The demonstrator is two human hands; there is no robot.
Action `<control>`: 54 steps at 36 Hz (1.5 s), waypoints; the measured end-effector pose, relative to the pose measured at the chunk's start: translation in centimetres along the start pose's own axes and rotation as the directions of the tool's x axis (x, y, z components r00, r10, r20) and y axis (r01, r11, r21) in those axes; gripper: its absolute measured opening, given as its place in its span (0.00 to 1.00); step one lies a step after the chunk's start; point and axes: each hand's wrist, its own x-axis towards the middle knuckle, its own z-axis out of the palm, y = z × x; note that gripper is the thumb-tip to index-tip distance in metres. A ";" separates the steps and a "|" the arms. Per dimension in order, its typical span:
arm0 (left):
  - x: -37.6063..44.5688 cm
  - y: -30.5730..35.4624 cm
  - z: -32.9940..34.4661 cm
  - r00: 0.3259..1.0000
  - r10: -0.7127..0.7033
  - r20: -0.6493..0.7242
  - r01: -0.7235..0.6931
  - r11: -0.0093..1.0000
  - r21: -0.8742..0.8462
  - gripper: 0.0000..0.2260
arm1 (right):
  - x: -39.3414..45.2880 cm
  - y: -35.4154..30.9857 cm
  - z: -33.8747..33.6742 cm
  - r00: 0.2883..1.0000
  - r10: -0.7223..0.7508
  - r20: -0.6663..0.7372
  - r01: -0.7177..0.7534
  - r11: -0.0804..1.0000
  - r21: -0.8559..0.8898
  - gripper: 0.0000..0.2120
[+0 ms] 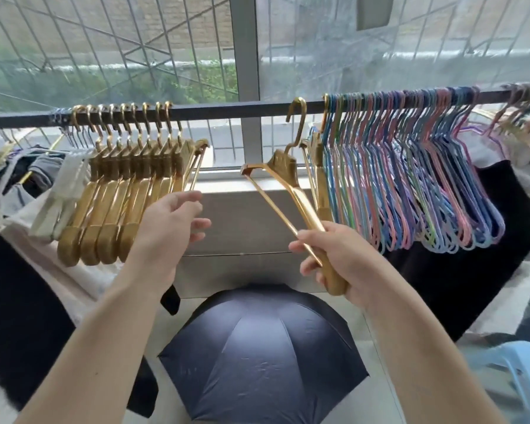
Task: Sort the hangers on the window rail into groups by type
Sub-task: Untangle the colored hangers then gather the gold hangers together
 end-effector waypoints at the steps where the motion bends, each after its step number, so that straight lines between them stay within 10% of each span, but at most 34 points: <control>1: 0.0 -0.2 -0.5 1.000 0.000 -0.020 0.000 1.000 0.007 0.09 | 0.8 -0.5 0.1 1.000 -0.009 -0.021 0.009 1.000 0.005 0.07; 22: 2.0 -2.5 -6.4 1.000 0.015 -0.006 -0.015 1.000 -0.008 0.08 | 8.9 -3.8 2.9 0.928 -0.023 -0.372 -0.077 0.965 -0.251 0.20; 27: 2.8 -2.6 -7.1 0.998 0.052 0.041 -0.054 0.998 0.034 0.08 | 9.4 -2.5 3.9 0.847 -0.325 -0.421 -0.226 0.497 -0.838 0.30; 29: 3.2 -2.8 -7.4 0.996 0.061 0.061 -0.064 0.997 0.050 0.08 | 9.8 -1.9 3.9 0.860 -0.395 -0.323 -0.270 0.184 -0.945 0.32; 31: 3.6 -2.9 -7.8 0.994 0.070 0.078 -0.076 0.995 0.066 0.08 | 9.5 -2.2 4.1 0.857 -0.417 -0.302 -0.291 0.091 -0.952 0.31; 49: 6.0 -3.1 -11.6 0.976 0.116 0.183 -0.120 0.993 0.013 0.08 | 8.7 -6.1 6.5 0.826 -0.375 -0.420 -0.504 -0.161 -0.849 0.24; 54: 6.0 -4.2 -13.5 0.989 0.104 0.109 -0.106 0.994 0.016 0.08 | 9.0 -6.1 10.3 0.858 -0.428 -0.284 -0.244 0.147 -0.959 0.19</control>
